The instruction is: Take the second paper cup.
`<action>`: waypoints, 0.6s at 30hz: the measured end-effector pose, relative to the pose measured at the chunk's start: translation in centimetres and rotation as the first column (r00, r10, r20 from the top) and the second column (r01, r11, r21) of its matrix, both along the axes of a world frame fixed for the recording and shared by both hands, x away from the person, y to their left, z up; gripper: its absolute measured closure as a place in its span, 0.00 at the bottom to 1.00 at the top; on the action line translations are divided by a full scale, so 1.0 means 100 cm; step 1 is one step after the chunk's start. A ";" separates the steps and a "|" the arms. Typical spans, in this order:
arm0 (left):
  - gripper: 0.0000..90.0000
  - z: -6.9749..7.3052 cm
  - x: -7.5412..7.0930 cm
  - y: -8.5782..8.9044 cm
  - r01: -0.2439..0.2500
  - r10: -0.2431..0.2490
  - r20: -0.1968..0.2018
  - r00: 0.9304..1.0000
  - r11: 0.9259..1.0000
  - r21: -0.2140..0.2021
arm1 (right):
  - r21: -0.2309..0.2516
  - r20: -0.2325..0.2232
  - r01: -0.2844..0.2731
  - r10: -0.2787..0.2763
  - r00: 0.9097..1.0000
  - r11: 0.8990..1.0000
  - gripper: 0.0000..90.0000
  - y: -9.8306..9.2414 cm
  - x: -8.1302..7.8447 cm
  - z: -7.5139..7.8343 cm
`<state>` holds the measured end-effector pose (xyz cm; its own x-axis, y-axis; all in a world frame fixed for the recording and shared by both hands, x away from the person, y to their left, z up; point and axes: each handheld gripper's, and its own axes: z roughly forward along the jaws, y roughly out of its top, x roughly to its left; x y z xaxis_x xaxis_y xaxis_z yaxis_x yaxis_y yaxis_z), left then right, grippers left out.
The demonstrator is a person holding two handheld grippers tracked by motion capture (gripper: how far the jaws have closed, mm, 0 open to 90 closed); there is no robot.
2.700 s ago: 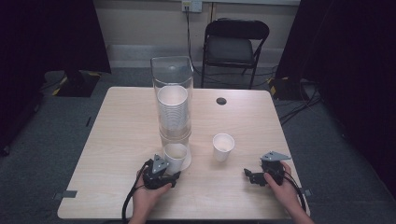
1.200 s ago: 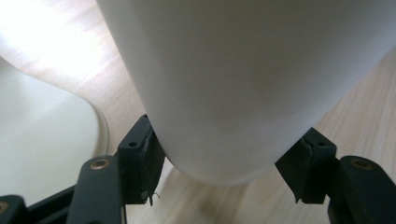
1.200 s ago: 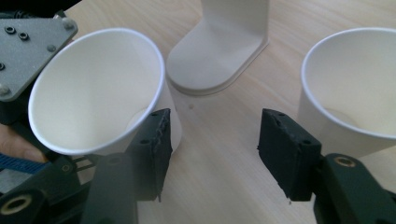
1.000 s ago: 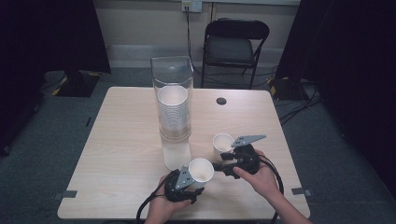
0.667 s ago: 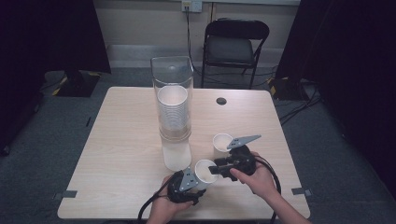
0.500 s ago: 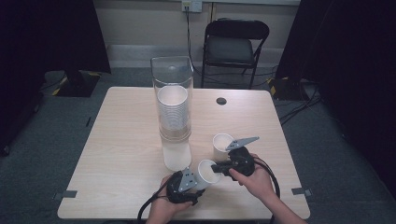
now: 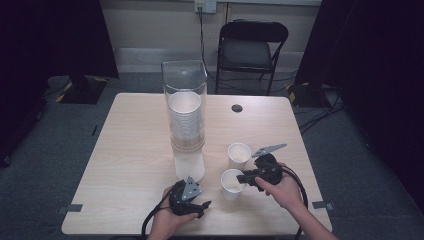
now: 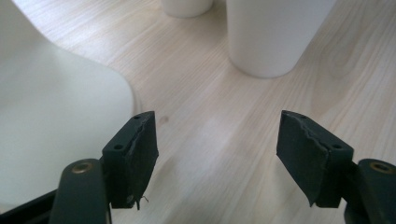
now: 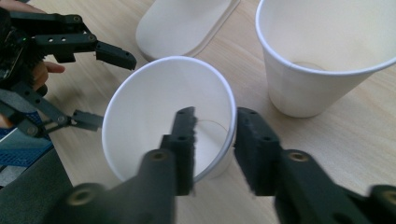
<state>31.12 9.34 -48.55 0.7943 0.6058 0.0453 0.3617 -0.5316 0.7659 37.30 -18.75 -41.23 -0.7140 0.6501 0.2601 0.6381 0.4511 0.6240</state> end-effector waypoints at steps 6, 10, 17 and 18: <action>0.28 0.004 0.004 0.017 -0.020 0.020 -0.028 0.999 1.000 -0.004 | 0.045 0.100 0.015 -0.020 0.995 0.999 0.37 -0.018 -0.003 0.002; 0.25 0.006 0.004 0.024 -0.046 0.044 -0.042 0.998 0.998 -0.047 | 0.024 0.184 0.026 -0.030 0.982 0.999 0.26 -0.038 -0.005 -0.001; 0.23 0.010 0.005 0.041 -0.063 0.058 -0.062 0.996 0.996 -0.067 | 0.043 0.203 0.059 -0.067 0.977 0.997 0.21 -0.071 -0.008 -0.015; 0.23 0.011 0.005 0.046 -0.060 0.056 -0.066 0.996 0.996 -0.064 | 0.050 0.208 0.072 -0.081 0.975 0.996 0.21 -0.078 -0.009 -0.020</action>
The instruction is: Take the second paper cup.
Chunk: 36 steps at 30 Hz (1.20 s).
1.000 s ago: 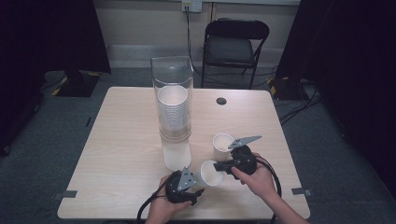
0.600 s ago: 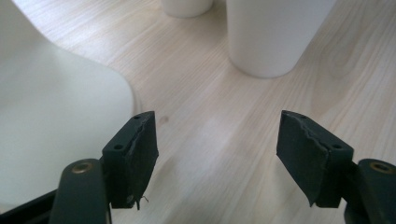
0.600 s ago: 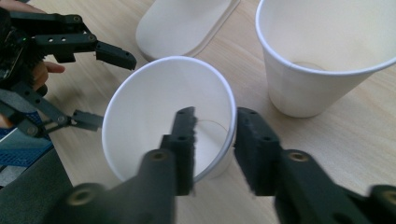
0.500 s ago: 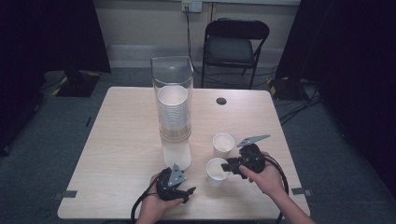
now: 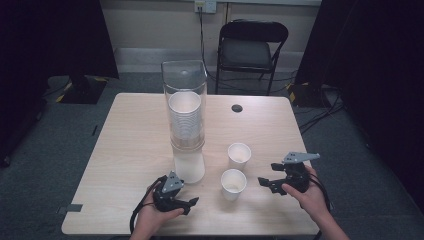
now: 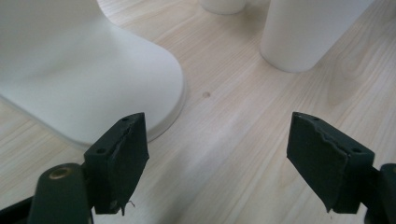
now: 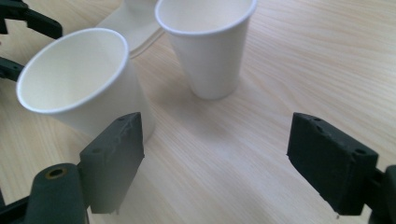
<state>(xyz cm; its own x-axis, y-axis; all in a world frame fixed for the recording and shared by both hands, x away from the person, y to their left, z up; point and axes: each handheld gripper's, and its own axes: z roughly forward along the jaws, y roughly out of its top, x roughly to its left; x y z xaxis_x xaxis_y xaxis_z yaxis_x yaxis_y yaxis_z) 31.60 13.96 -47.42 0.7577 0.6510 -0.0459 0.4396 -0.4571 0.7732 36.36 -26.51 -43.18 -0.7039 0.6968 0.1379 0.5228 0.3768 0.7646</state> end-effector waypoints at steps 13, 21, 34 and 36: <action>0.18 -0.001 -0.004 0.034 -0.060 0.059 -0.028 0.998 0.998 -0.032 | -0.015 -0.013 0.056 -0.056 0.998 0.998 0.19 -0.030 -0.008 -0.023; 0.18 -0.003 -0.003 0.053 -0.083 0.082 -0.033 0.996 0.996 -0.041 | -0.034 -0.008 0.050 -0.050 0.999 0.998 0.18 -0.041 -0.013 -0.037; 0.18 -0.005 -0.003 0.085 -0.118 0.117 -0.032 0.993 0.993 -0.030 | -0.055 -0.002 0.019 -0.019 1.000 0.998 0.17 -0.048 -0.017 -0.051; 0.18 -0.006 -0.003 0.090 -0.130 0.129 -0.034 0.991 0.991 -0.029 | -0.060 -0.001 0.019 -0.020 1.000 0.998 0.17 -0.049 -0.017 -0.052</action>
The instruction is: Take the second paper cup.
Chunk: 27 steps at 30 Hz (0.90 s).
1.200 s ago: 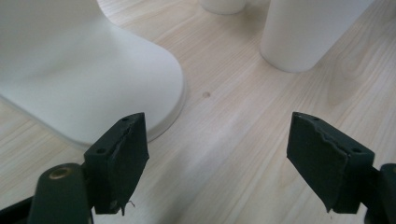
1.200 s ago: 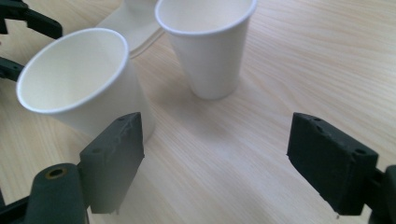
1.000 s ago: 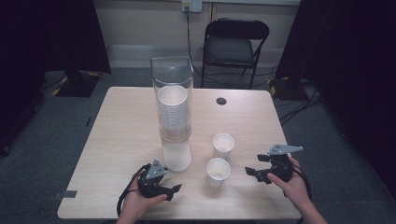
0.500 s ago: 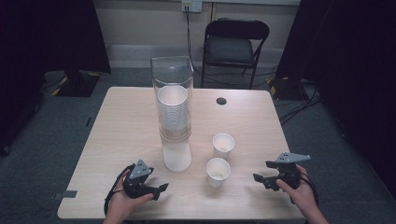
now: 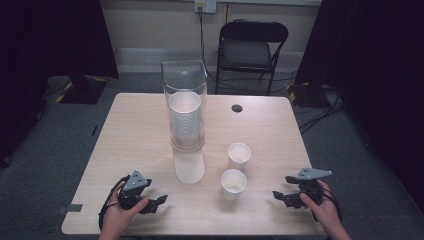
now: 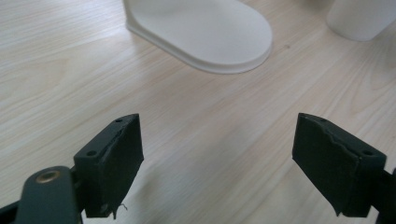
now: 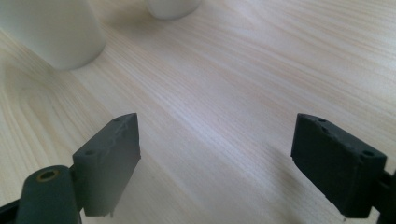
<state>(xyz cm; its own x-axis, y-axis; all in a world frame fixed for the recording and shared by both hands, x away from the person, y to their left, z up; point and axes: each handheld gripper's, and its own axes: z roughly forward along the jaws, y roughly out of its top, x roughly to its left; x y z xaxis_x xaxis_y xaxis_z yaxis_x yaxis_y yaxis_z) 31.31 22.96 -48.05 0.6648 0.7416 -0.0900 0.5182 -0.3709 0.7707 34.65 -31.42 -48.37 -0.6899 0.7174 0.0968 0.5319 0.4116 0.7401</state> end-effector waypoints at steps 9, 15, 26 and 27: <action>0.18 -0.005 0.001 0.017 -0.033 0.033 0.004 0.999 0.999 0.034 | -0.027 0.002 0.005 -0.005 1.000 1.000 0.17 -0.005 -0.001 -0.008; 0.18 -0.009 0.000 0.025 -0.039 0.039 -0.001 0.999 0.998 0.050 | -0.048 0.007 -0.003 0.004 1.000 0.999 0.17 -0.006 -0.002 -0.010; 0.18 -0.007 -0.002 0.047 -0.090 0.090 0.008 0.996 0.995 0.037 | -0.067 0.031 -0.009 0.011 0.999 0.998 0.17 -0.006 -0.003 -0.013; 0.18 -0.007 -0.002 0.048 -0.090 0.090 0.010 0.996 0.995 0.034 | -0.070 0.039 -0.007 0.010 0.999 0.997 0.17 -0.006 -0.003 -0.014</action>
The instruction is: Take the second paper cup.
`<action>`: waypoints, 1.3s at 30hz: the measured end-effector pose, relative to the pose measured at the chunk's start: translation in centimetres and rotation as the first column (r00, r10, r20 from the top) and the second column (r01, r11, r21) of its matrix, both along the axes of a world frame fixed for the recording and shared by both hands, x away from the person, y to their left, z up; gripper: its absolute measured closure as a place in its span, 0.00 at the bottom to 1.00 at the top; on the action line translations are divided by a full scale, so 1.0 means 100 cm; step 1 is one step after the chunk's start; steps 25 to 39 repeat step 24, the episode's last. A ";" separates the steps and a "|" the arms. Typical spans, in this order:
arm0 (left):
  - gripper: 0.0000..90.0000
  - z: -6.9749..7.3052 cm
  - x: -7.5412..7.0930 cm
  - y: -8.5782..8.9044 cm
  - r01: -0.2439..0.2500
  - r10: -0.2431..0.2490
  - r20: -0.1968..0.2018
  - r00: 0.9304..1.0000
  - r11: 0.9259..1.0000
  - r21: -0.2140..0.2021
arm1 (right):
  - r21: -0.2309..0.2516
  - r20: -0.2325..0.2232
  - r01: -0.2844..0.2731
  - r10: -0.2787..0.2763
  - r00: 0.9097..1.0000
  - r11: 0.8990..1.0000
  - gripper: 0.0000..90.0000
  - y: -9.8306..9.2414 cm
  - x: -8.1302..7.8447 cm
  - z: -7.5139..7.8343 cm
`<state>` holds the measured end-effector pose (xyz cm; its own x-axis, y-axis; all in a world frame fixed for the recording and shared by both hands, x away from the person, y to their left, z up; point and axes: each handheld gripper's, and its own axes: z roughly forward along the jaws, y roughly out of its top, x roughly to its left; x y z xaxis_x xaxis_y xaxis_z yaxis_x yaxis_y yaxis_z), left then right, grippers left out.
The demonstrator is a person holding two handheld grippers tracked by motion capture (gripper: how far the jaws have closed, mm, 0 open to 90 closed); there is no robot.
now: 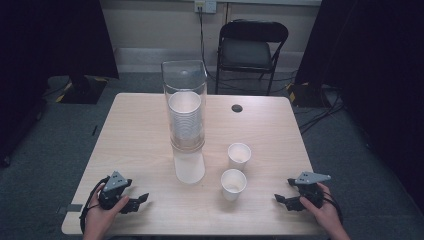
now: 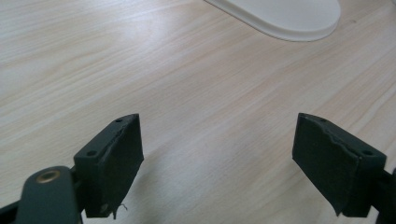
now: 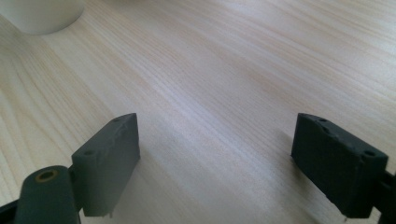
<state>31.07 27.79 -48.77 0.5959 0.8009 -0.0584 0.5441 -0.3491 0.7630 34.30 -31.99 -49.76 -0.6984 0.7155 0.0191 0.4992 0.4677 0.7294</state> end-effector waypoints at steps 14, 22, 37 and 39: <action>0.18 -0.006 -0.003 0.018 -0.022 0.022 -0.008 1.000 1.000 -0.013 | -0.010 0.022 -0.001 0.001 1.000 1.000 0.16 0.000 -0.001 -0.002; 0.17 -0.014 -0.004 0.017 -0.001 0.001 -0.001 1.000 0.999 0.048 | -0.017 0.024 0.007 -0.007 1.000 1.000 0.15 0.000 -0.001 -0.002; 0.17 -0.014 -0.003 0.017 0.002 -0.002 0.004 1.000 0.998 0.065 | -0.018 0.027 0.018 -0.017 0.999 1.000 0.15 0.000 -0.002 -0.002; 0.17 -0.014 -0.003 0.017 0.002 -0.002 0.004 1.000 0.998 0.065 | -0.018 0.027 0.018 -0.017 0.999 1.000 0.15 0.000 -0.002 -0.002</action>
